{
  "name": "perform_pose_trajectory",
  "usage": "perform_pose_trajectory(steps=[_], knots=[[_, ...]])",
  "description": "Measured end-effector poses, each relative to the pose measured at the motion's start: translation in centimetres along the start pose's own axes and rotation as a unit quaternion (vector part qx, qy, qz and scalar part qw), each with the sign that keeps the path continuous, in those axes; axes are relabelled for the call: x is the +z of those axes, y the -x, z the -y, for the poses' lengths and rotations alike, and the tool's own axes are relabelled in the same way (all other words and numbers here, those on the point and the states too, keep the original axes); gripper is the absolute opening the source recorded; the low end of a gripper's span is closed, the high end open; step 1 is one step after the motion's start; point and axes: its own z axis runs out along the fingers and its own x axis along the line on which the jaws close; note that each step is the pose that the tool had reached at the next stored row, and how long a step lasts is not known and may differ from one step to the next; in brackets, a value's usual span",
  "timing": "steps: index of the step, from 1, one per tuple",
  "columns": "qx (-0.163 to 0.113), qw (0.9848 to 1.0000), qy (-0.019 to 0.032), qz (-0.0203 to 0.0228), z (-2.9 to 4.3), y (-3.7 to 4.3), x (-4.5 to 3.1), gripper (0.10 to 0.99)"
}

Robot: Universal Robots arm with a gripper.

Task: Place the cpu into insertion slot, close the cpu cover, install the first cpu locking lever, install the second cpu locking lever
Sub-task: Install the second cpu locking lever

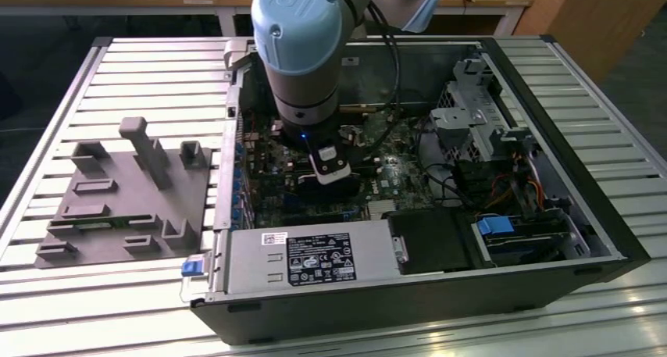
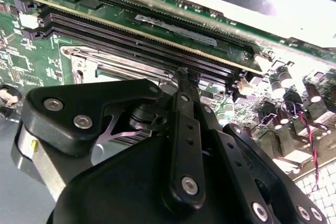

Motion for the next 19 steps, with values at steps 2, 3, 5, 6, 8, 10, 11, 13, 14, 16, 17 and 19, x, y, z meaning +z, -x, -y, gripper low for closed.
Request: perform_pose_trajectory(steps=[2, 3, 5, 6, 8, 10, 11, 13, 14, 16, 17, 19], knots=[[0.000, 1.0000, 0.0001, 0.0000, -0.04, -0.01, 0.04, 0.102], [0.000, 1.0000, 0.0001, 0.0000, -0.05, -0.01, 0.06, 0.102], [0.000, 1.0000, 0.0000, 0.0000, -0.06, -0.03, 0.13, 0.102], [0.000, 1.0000, 0.0000, 0.0000, -0.05, -0.03, 0.17, 0.102], [0.000, 1.0000, 0.0000, 0.0000, -0.05, -0.05, 0.26, 0.102], [0.000, 1.0000, 0.0001, 0.0000, -0.05, -0.08, 0.34, 0.102], [0.000, 1.0000, 0.0000, 0.0000, -0.05, -0.10, 0.37, 0.102], [0.000, 1.0000, 0.0000, 0.0000, -0.04, -0.14, 0.44, 0.102], [0.000, 1.0000, 0.0000, 0.0000, -0.04, -0.16, 0.47, 0.102], [0.000, 1.0000, 0.0000, 0.0000, -0.02, -0.21, 0.50, 0.102], [0.000, 1.0000, 0.0000, 0.0000, -0.02, -0.23, 0.51, 0.102], [0.000, 1.0000, 0.0001, 0.0000, -0.01, -0.27, 0.51, 0.102]])
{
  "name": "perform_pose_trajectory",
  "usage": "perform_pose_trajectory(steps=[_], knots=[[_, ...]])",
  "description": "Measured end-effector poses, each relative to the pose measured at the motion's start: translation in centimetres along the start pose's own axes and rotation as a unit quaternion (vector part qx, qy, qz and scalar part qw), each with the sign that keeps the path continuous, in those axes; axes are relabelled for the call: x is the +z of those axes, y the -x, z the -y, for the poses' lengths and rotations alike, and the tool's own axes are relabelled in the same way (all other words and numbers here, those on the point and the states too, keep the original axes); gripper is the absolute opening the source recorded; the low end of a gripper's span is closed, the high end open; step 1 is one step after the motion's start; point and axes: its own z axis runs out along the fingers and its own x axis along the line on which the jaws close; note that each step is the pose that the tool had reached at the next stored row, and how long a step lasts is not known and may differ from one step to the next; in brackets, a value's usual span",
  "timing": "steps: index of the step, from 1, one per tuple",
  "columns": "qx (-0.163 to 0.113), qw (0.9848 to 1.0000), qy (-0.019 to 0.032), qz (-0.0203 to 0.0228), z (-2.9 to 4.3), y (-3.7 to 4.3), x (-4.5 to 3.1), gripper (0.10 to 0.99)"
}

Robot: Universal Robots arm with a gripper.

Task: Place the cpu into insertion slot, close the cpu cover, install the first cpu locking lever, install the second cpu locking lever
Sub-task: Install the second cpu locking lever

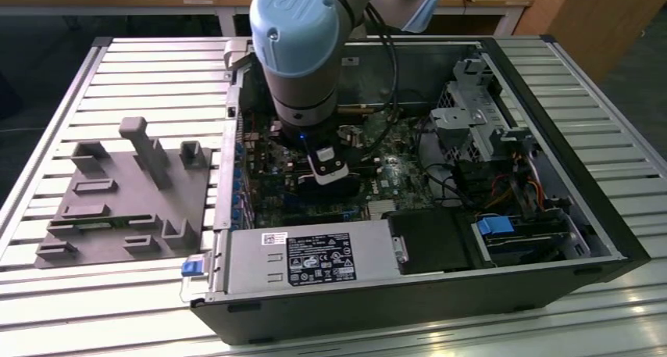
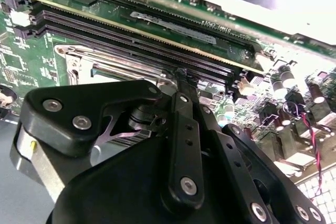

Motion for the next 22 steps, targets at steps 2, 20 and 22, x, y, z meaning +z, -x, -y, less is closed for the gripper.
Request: perform_pose_trajectory(steps=[2, 20, 22], knots=[[0.000, 1.0000, 0.0001, 0.0000, 0.00, -0.02, 0.00, 0.102], [0.000, 1.0000, 0.0000, 0.0000, -0.62, -0.08, -1.87, 0.102], [0.000, 1.0000, -0.0001, 0.0000, -0.79, -0.07, -2.40, 0.102]])
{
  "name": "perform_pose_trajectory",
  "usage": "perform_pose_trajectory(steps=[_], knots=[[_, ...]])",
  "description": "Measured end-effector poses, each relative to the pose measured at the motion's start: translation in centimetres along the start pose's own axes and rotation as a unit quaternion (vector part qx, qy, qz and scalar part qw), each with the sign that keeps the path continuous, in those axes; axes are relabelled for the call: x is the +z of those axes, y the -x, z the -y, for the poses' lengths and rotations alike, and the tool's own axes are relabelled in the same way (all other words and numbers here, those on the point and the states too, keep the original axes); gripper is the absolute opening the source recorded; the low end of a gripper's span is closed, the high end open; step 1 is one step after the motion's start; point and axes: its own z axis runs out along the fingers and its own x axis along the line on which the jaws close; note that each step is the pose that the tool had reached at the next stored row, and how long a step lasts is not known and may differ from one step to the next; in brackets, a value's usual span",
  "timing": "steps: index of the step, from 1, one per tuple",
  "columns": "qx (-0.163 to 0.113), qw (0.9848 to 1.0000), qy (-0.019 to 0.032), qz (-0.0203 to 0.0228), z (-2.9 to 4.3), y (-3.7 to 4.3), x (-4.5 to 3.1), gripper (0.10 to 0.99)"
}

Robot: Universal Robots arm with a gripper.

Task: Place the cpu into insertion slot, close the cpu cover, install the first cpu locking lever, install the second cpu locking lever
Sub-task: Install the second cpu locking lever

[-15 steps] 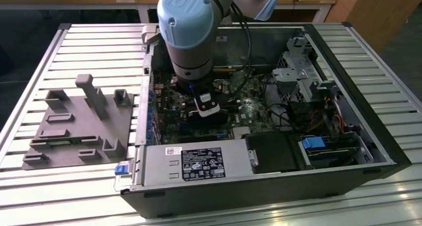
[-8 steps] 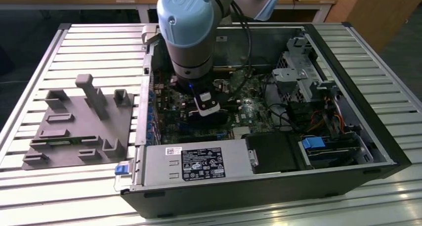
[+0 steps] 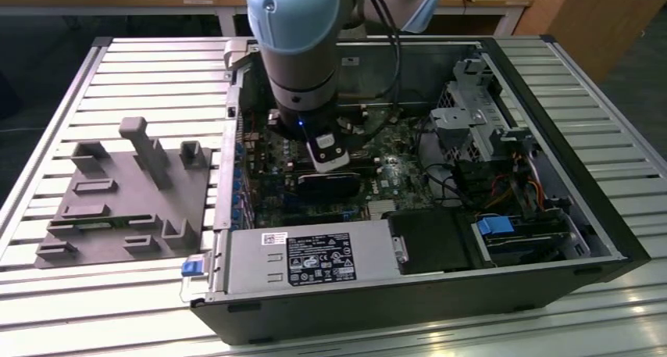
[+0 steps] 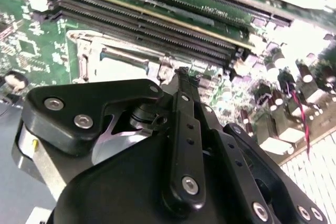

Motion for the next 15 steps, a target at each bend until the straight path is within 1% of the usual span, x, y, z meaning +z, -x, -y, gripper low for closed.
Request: perform_pose_trajectory(steps=[2, 3, 5, 8, 9, 11, 15], knots=[[0.000, 1.0000, -0.0006, 0.0001, -0.15, 0.01, -0.47, 0.102], [0.000, 1.0000, -0.0024, 0.0005, -0.20, 0.01, -0.61, 0.102], [0.000, 1.0000, -0.0077, 0.0021, -0.25, 0.03, -0.73, 0.102], [0.001, 0.9999, -0.0129, 0.0041, -0.31, 0.22, -0.75, 0.102], [0.002, 0.9999, -0.0138, 0.0045, -0.34, 0.34, -0.74, 0.102], [0.004, 0.9999, -0.0139, 0.0051, -0.42, 0.65, -0.71, 0.102], [0.005, 0.9999, -0.0139, 0.0054, -0.65, 1.59, -0.62, 0.102]])
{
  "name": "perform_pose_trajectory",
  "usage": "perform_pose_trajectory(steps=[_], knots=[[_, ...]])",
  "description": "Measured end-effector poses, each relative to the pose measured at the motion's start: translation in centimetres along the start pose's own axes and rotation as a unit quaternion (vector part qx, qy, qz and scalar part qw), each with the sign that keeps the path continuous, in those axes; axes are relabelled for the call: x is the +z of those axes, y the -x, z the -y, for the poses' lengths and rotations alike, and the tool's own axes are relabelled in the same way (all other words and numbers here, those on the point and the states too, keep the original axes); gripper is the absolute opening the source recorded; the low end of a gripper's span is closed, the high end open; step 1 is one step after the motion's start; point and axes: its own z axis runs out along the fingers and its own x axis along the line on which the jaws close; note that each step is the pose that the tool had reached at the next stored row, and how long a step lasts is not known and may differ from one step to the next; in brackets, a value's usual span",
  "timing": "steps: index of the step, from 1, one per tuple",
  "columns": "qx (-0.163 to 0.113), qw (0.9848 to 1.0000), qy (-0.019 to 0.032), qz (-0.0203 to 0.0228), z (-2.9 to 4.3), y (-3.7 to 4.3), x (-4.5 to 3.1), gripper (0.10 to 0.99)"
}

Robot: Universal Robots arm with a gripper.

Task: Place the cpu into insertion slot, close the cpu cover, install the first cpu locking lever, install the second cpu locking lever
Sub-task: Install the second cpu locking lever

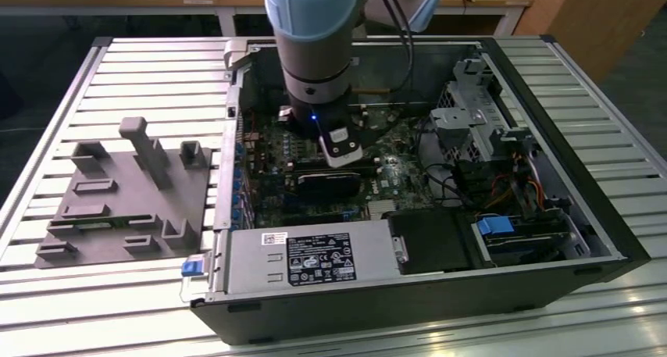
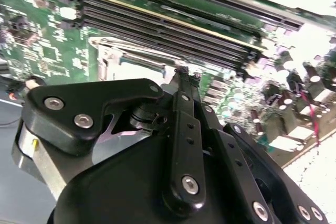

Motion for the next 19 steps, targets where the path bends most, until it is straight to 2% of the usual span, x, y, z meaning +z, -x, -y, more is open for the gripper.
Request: perform_pose_trajectory(steps=[5, 8, 11, 19], knots=[[0.001, 1.0000, -0.0002, 0.0003, -0.32, 1.15, 0.12, 0.102], [0.002, 1.0000, -0.0047, 0.0017, -0.65, 1.40, 0.22, 0.102], [0.001, 0.9999, -0.0134, 0.0041, -1.12, 1.37, 0.36, 0.102], [-0.002, 0.9990, -0.0436, 0.0120, -2.58, 1.20, 0.79, 0.102]])
